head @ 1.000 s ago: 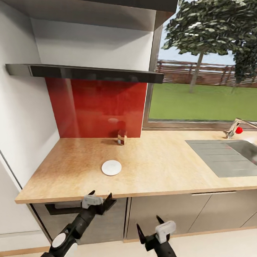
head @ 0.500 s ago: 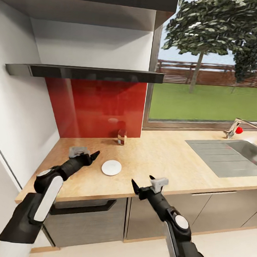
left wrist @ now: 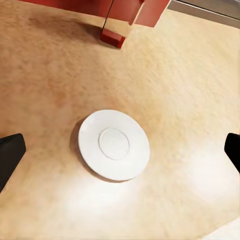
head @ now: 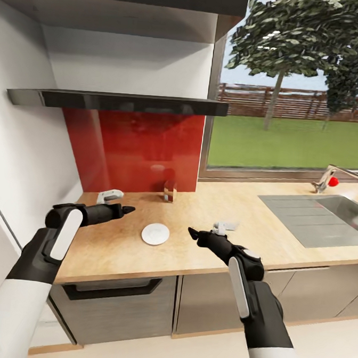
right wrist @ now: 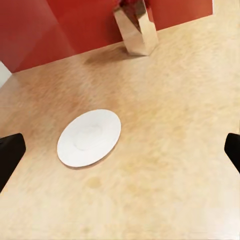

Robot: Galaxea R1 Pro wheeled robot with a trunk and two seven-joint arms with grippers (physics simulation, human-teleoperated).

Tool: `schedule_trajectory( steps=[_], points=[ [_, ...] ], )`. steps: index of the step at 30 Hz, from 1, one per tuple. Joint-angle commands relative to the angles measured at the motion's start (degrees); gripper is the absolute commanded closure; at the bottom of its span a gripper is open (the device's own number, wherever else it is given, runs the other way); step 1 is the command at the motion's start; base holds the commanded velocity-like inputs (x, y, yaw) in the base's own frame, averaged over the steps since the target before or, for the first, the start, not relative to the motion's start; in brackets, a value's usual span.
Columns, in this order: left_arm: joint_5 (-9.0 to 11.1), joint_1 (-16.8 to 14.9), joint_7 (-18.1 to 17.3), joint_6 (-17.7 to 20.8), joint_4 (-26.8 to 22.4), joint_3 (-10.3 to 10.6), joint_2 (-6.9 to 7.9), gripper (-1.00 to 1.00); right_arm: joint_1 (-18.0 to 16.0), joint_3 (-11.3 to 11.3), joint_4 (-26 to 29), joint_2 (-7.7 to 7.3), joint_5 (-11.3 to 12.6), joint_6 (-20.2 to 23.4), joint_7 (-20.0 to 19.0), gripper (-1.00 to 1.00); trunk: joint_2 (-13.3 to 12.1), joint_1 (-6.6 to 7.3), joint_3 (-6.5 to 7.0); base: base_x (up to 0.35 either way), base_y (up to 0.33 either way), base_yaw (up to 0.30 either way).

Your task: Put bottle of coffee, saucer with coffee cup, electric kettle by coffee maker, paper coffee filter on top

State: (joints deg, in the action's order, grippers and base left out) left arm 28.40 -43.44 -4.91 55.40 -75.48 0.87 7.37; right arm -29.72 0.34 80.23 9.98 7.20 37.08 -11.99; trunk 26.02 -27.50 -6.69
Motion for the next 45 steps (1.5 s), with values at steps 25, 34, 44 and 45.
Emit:
schedule_trajectory(
  steps=[25,34,44,45],
  points=[
    [-0.36,0.11,-9.09,1.84,6.42,0.38,0.32,-1.0,3.06,0.51,-9.32,0.02,0.44,11.39,-15.35,-1.0,0.11,-0.04,-0.12,0.299,0.0,0.0],
    [2.67,2.87,-9.96,2.69,8.41,0.12,0.38,-1.0,3.09,1.33,-13.3,0.02,0.44,15.33,-23.28,-1.0,0.11,-0.04,-0.12,0.051,0.0,0.0],
    [11.63,6.71,-10.02,3.43,9.9,1.05,0.67,-1.0,3.09,3.4,-13.54,0.02,0.53,15.39,-23.43,-1.0,0.11,-0.04,-0.12,0.134,0.0,0.0],
    [11.84,7.07,-10.03,3.45,9.91,1.29,0.72,-1.0,3.09,3.42,-13.56,0.02,0.53,15.39,-23.43,-1.0,0.11,-0.04,-0.12,0.01,0.0,0.0]
  ],
)
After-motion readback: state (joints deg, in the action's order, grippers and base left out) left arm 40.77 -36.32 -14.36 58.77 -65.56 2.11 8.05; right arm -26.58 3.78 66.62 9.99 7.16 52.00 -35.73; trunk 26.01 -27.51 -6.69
